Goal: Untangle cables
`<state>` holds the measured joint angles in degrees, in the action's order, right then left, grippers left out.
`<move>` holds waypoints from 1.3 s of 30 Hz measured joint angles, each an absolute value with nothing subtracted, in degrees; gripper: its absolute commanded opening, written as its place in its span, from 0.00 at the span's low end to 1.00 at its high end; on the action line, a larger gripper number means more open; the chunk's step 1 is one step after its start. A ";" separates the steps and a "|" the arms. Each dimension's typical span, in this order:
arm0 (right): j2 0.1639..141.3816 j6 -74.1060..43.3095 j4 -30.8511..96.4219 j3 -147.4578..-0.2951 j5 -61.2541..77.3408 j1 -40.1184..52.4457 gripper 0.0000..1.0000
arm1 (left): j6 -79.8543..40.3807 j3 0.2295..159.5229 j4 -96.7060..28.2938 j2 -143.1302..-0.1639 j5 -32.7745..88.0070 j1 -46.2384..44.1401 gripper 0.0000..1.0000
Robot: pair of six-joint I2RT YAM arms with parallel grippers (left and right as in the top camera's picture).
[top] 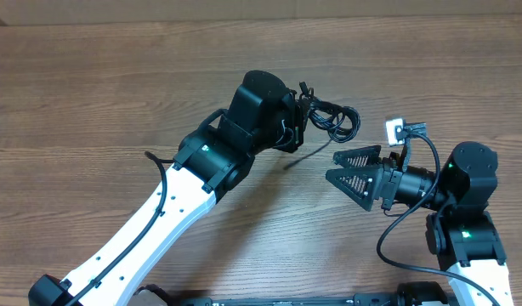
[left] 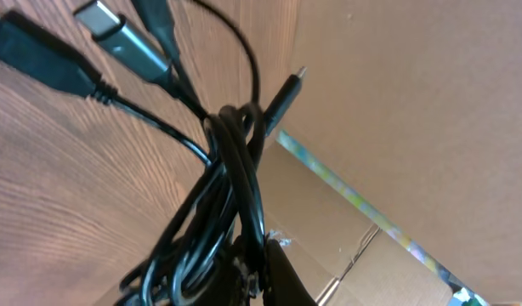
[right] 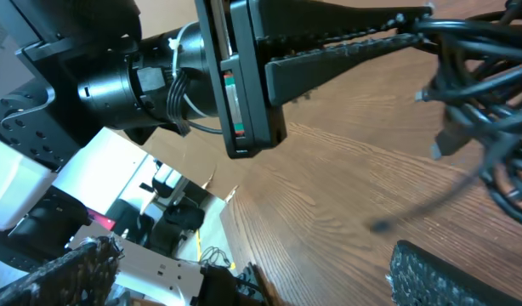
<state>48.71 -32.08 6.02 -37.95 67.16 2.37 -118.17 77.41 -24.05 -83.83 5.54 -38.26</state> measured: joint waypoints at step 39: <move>55.99 -33.15 0.36 -37.95 47.48 2.79 0.33 | -118.83 77.41 -22.70 -83.83 16.32 -40.82 0.04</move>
